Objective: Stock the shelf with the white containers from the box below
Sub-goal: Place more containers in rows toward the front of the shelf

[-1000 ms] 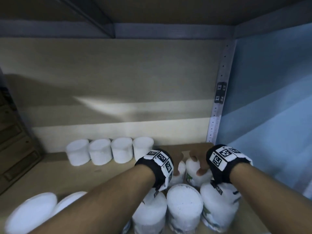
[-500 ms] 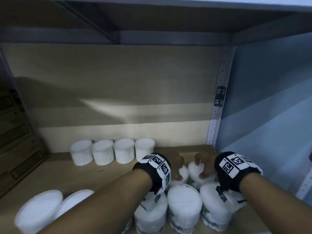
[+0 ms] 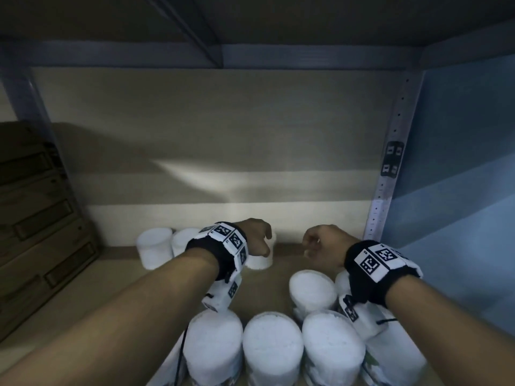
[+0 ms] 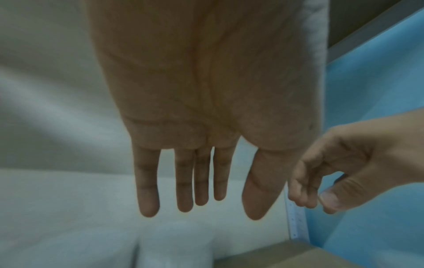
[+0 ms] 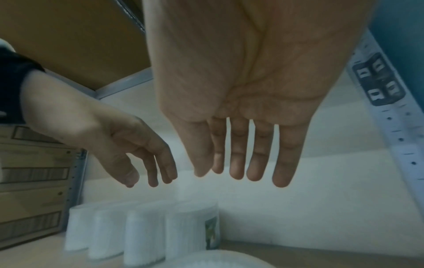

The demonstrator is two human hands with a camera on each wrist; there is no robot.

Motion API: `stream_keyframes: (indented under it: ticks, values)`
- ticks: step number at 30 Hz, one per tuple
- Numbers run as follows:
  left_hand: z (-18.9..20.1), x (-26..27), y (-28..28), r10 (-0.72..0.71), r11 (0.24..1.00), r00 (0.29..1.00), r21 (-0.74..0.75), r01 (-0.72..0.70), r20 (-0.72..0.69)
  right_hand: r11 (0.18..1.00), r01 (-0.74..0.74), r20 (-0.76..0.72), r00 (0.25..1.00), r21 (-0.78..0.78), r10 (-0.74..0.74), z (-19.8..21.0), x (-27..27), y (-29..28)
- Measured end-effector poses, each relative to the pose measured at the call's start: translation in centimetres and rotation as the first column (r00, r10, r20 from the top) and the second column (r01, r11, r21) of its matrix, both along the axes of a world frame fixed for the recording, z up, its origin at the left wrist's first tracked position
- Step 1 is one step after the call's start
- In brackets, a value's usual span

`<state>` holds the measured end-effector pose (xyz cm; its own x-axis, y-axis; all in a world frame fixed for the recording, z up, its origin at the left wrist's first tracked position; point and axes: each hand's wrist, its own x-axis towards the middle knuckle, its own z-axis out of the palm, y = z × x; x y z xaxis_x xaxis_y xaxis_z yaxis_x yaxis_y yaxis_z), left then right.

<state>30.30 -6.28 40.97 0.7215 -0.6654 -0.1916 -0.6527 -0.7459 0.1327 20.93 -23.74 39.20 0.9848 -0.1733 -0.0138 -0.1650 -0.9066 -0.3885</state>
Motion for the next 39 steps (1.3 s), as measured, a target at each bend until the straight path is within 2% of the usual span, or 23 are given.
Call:
stream_keyframes:
  ticks: [9,15,24,33,39]
  values:
    - [-0.6,4.9,4.5,0.123,0.992,0.992,0.001,-0.123,0.023,0.987,-0.088,-0.043,0.996,-0.136,0.083,0.0,5.2,3.8]
    - [-2.4,7.6,6.0,0.179,0.984,0.984,-0.014,-0.179,0.015,0.985,-0.080,-0.088,0.994,-0.150,0.067,0.0,9.0,5.0]
    - [-4.1,9.8,5.7,0.180,0.983,0.983,-0.028,-0.180,0.034,0.971,-0.095,-0.134,0.989,-0.218,0.066,-2.1,12.5,6.3]
    - [-5.1,10.5,5.3,0.151,0.989,0.987,0.003,-0.151,0.051,0.943,-0.121,-0.254,0.966,-0.311,0.040,-2.3,13.7,6.6]
    - [-5.3,10.2,5.4,0.141,0.990,0.987,-0.030,-0.139,0.074,0.928,-0.128,-0.244,0.969,-0.350,0.041,-2.4,13.8,6.9]
